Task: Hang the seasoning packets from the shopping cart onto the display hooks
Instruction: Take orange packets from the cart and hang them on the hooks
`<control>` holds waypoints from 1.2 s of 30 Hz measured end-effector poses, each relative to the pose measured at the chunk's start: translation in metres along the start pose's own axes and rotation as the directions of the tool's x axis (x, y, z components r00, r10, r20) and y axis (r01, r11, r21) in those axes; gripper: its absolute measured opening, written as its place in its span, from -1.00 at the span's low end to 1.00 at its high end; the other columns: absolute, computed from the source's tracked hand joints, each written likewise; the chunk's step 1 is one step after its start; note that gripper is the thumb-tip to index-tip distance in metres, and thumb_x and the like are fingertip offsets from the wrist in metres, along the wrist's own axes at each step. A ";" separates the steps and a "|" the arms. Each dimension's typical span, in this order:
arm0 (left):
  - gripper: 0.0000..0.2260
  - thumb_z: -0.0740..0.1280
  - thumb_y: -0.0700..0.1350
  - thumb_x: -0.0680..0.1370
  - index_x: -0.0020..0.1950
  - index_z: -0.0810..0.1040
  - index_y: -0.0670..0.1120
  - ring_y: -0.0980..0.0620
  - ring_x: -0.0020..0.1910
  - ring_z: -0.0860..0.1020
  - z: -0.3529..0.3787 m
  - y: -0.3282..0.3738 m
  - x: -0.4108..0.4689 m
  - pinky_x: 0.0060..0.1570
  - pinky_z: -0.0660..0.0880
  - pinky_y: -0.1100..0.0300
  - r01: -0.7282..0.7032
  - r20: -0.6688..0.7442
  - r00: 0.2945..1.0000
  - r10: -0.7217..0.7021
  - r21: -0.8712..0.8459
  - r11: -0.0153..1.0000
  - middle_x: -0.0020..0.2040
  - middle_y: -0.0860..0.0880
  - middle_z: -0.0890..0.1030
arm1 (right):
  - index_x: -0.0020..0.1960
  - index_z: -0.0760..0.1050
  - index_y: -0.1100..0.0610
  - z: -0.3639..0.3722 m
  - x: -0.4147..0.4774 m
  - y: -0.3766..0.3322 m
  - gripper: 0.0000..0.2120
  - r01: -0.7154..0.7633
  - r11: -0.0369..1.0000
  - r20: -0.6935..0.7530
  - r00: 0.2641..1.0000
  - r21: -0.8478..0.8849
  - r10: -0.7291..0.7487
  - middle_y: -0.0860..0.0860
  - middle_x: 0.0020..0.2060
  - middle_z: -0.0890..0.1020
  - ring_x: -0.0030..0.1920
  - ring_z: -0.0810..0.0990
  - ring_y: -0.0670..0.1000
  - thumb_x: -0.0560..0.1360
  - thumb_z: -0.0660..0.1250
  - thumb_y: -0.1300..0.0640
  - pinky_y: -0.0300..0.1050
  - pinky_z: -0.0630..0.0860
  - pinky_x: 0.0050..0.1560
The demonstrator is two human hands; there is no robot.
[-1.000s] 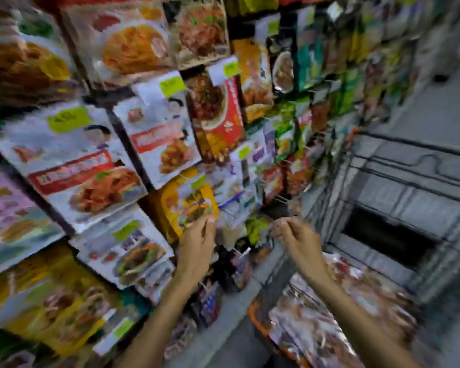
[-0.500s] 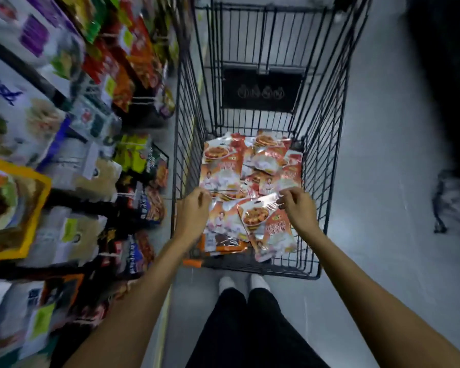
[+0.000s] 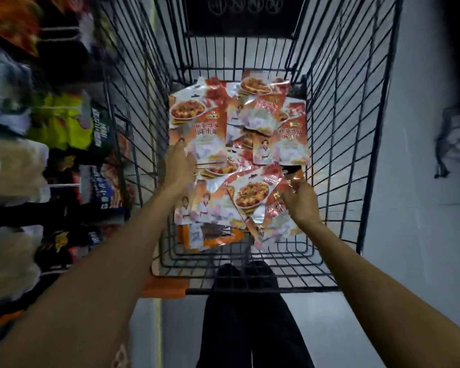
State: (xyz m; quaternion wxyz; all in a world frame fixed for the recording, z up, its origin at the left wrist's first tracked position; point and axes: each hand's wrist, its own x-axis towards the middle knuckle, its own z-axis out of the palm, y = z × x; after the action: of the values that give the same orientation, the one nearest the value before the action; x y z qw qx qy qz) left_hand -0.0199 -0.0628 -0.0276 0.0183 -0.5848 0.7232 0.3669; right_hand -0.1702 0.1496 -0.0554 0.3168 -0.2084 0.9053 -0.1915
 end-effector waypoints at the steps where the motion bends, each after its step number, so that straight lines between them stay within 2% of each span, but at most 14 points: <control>1: -0.67 0.14 -0.20 0.65 0.38 0.36 -0.30 -0.24 0.32 0.38 0.005 -0.003 0.009 0.13 0.24 0.14 0.014 -0.001 1.000 -0.014 0.020 1.000 0.35 -0.30 0.40 | 0.14 0.52 0.23 0.006 0.003 0.002 -0.76 -0.008 1.000 -0.003 1.000 -0.016 0.008 0.13 0.03 0.62 0.03 0.59 0.14 0.50 0.37 0.18 -0.05 0.51 0.01; 3: -0.67 0.14 -0.21 0.65 0.37 0.33 -0.34 -0.26 0.34 0.33 0.015 -0.008 0.021 0.17 0.20 0.11 0.051 -0.003 0.999 -0.051 0.046 0.998 0.37 -0.33 0.36 | 0.16 0.50 0.22 0.016 0.005 0.006 -0.64 -0.044 0.998 0.006 0.999 -0.052 0.044 0.13 0.08 0.60 0.10 0.57 0.14 0.42 0.46 0.13 0.03 0.52 0.10; 6: -0.63 0.12 -0.18 0.66 0.43 0.25 -0.32 -0.20 0.37 0.30 0.030 -0.011 0.038 0.16 0.18 0.17 0.111 -0.001 0.994 -0.111 0.039 0.993 0.42 -0.29 0.30 | 0.27 0.41 0.22 0.026 0.006 0.010 -0.42 -0.105 0.981 -0.016 0.994 -0.166 0.104 0.17 0.20 0.51 0.23 0.46 0.17 0.38 0.51 -0.03 0.08 0.46 0.20; 9: -0.59 0.16 -0.09 0.65 0.43 0.24 -0.27 -0.20 0.36 0.30 0.039 -0.012 0.048 0.27 0.28 0.00 0.150 -0.048 0.988 -0.145 0.115 0.982 0.42 -0.23 0.31 | 0.33 0.35 0.23 0.030 0.007 0.009 -0.31 -0.144 0.957 -0.072 0.989 -0.251 0.130 0.19 0.24 0.47 0.28 0.42 0.19 0.36 0.52 -0.07 0.08 0.41 0.23; 12: -0.49 0.22 -0.03 0.62 0.47 0.18 -0.26 -0.20 0.40 0.27 0.044 -0.011 0.055 0.33 0.29 -0.06 0.149 -0.087 0.987 -0.137 0.146 0.978 0.44 -0.22 0.29 | 0.25 0.43 0.25 0.029 0.014 0.011 -0.45 -0.193 0.950 -0.088 0.980 -0.245 0.177 0.20 0.20 0.50 0.25 0.44 0.19 0.40 0.51 0.00 0.10 0.41 0.25; 15: -0.39 0.27 0.00 0.60 0.49 0.12 -0.27 -0.20 0.43 0.21 0.047 -0.009 0.061 0.33 0.27 -0.04 0.166 -0.097 0.984 -0.152 0.149 0.975 0.46 -0.24 0.27 | 0.07 0.58 0.27 0.026 0.021 0.018 -0.69 -0.195 0.971 -0.029 0.981 -0.136 0.193 0.20 0.06 0.59 0.08 0.56 0.20 0.45 0.47 0.07 0.10 0.50 0.15; 17: -0.37 0.30 0.01 0.58 0.49 0.12 -0.29 -0.21 0.43 0.21 0.046 -0.005 0.066 0.33 0.26 -0.03 0.187 -0.117 0.978 -0.175 0.095 0.978 0.44 -0.26 0.30 | 0.02 0.60 0.29 0.025 0.022 0.020 -0.77 -0.190 0.982 -0.025 0.982 -0.005 0.190 0.17 -0.04 0.63 -0.04 0.59 0.15 0.48 0.44 0.13 -0.01 0.53 0.01; 19: -0.37 0.30 0.02 0.58 0.48 0.13 -0.30 -0.21 0.44 0.21 0.044 0.000 0.072 0.34 0.26 -0.03 0.225 -0.129 0.967 -0.218 0.039 0.974 0.43 -0.28 0.31 | 0.05 0.56 0.28 0.024 0.022 0.017 -0.82 -0.177 0.972 -0.046 0.981 0.155 0.186 0.07 -0.16 0.61 -0.15 0.56 0.04 0.52 0.39 0.19 -0.19 0.45 -0.21; 21: -0.34 0.31 0.03 0.57 0.49 0.11 -0.29 -0.21 0.45 0.19 0.044 0.004 0.076 0.34 0.26 -0.03 0.266 -0.121 0.958 -0.261 0.023 0.964 0.45 -0.27 0.29 | 0.09 0.53 0.25 0.022 0.024 0.013 -0.84 -0.141 0.950 -0.077 0.983 0.277 0.168 0.02 -0.19 0.59 -0.17 0.56 0.00 0.55 0.35 0.20 -0.29 0.41 -0.25; 24: -0.26 0.40 0.05 0.51 0.49 0.11 -0.28 -0.20 0.47 0.16 0.042 0.006 0.081 0.36 0.23 -0.02 0.300 -0.090 0.951 -0.296 0.032 0.953 0.47 -0.27 0.24 | 0.04 0.54 0.22 0.020 0.031 0.007 -0.86 -0.105 0.938 -0.146 0.976 0.330 0.161 0.05 -0.20 0.61 -0.18 0.58 0.02 0.53 0.37 0.17 -0.14 0.50 -0.16; 27: -0.18 0.46 0.10 0.44 0.49 0.15 -0.28 -0.21 0.47 0.14 0.040 0.008 0.086 0.38 0.19 0.01 0.326 -0.041 0.945 -0.324 0.055 0.944 0.48 -0.24 0.21 | 0.00 0.58 0.23 0.016 0.036 0.005 -0.84 -0.129 0.909 -0.173 0.962 0.396 0.212 0.09 -0.19 0.63 -0.15 0.61 0.07 0.50 0.42 0.14 -0.03 0.57 -0.09; 31: -0.11 0.53 0.06 0.38 0.51 0.11 -0.25 -0.20 0.50 0.11 0.041 0.011 0.090 0.43 0.17 0.00 0.393 -0.005 0.919 -0.394 -0.068 0.917 0.51 -0.22 0.19 | -0.14 0.58 0.18 0.009 0.035 0.012 -0.86 -0.298 0.803 0.034 0.944 0.515 0.329 0.12 -0.16 0.66 -0.24 0.64 0.01 0.39 0.52 0.19 -0.18 0.61 -0.24; 34: -0.25 0.55 -0.02 0.38 0.44 0.28 -0.22 -0.13 0.41 0.34 0.044 0.010 0.090 0.20 0.39 0.08 0.399 -0.006 0.913 -0.409 -0.210 0.893 0.42 -0.16 0.39 | -0.15 0.59 0.22 0.008 0.034 0.015 -0.81 -0.389 0.793 0.166 0.921 0.469 0.353 0.15 -0.13 0.69 -0.18 0.67 0.08 0.31 0.56 0.22 -0.02 0.63 -0.12; 36: -0.30 0.54 -0.05 0.39 0.42 0.33 -0.22 -0.11 0.34 0.43 0.045 0.007 0.094 0.20 0.43 0.10 0.410 0.009 0.904 -0.427 -0.300 0.862 0.38 -0.13 0.45 | -0.17 0.59 0.20 0.009 0.035 0.014 -0.83 -0.401 0.798 0.200 0.916 0.450 0.348 0.17 -0.12 0.69 -0.20 0.67 0.07 0.31 0.56 0.23 -0.03 0.63 -0.14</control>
State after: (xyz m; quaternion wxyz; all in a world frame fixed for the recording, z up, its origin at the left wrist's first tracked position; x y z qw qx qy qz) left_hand -0.0735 -0.1160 -0.0995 -0.0108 -0.7340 0.5165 0.4409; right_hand -0.1933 0.1417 -0.0856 0.4380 0.0506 0.8336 -0.3327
